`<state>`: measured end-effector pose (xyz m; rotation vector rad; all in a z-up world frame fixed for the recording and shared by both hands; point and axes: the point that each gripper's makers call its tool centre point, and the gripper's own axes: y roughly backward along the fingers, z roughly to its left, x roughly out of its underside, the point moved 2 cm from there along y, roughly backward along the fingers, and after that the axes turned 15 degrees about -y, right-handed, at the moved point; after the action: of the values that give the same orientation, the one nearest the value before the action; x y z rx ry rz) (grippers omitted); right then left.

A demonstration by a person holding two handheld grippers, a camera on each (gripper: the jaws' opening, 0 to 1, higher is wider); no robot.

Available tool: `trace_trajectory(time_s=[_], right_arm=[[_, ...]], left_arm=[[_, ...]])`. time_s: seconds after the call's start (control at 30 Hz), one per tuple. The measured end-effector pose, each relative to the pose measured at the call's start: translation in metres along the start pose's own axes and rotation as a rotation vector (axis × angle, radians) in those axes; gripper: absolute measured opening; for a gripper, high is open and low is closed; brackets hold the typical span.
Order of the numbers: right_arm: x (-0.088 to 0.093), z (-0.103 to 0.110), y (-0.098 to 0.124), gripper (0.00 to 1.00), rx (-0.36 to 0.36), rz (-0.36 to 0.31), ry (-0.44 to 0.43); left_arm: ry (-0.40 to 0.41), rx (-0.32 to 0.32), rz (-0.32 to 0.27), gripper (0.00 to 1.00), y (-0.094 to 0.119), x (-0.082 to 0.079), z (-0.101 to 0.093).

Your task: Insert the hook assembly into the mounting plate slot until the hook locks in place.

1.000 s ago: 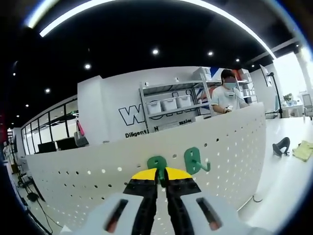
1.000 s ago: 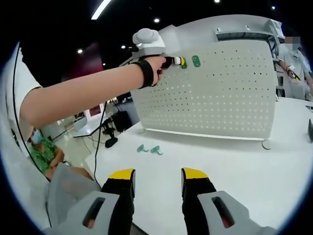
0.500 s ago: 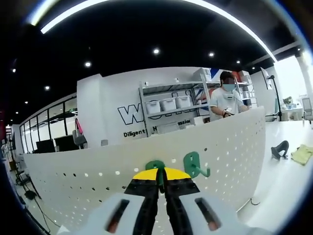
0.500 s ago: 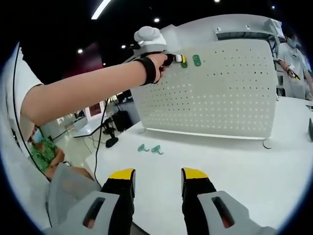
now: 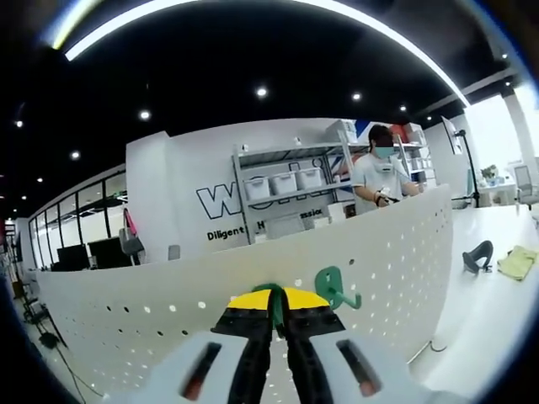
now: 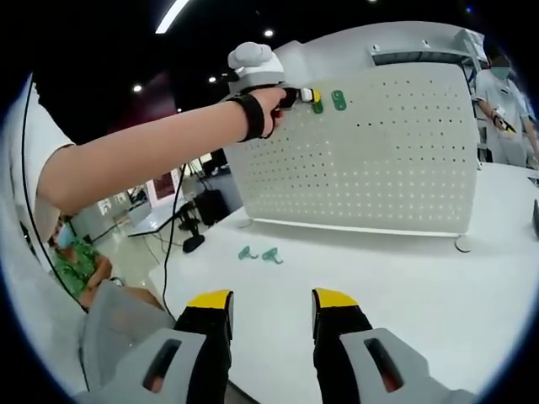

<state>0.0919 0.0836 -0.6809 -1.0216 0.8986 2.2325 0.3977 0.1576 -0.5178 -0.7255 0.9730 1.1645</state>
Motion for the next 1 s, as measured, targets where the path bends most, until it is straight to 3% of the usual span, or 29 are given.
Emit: trace_trajectory(time_s=[0.1, 0.23, 0.6, 0.83, 1.0], right_arm=[[-0.001, 0.000, 0.000, 0.37, 0.000, -0.001, 0.003], [-0.001, -0.001, 0.000, 0.37, 0.002, -0.004, -0.002], [-0.002, 0.001, -0.002, 0.38, -0.002, -0.002, 0.009], [-0.005, 0.003, -0.001, 0.39, -0.013, 0.000, 0.026], [-0.007, 0.004, 0.002, 0.39, -0.016, -0.005, 0.032]], left_arm=[[-0.015, 0.013, 0.021, 0.05, -0.002, 0.003, -0.001], [-0.025, 0.009, -0.027, 0.06, -0.001, -0.004, 0.001], [-0.011, 0.045, -0.025, 0.10, 0.006, -0.003, 0.000], [-0.015, 0.119, -0.038, 0.22, 0.018, -0.006, -0.011], [-0.024, 0.134, -0.047, 0.21, 0.026, -0.008, -0.010]])
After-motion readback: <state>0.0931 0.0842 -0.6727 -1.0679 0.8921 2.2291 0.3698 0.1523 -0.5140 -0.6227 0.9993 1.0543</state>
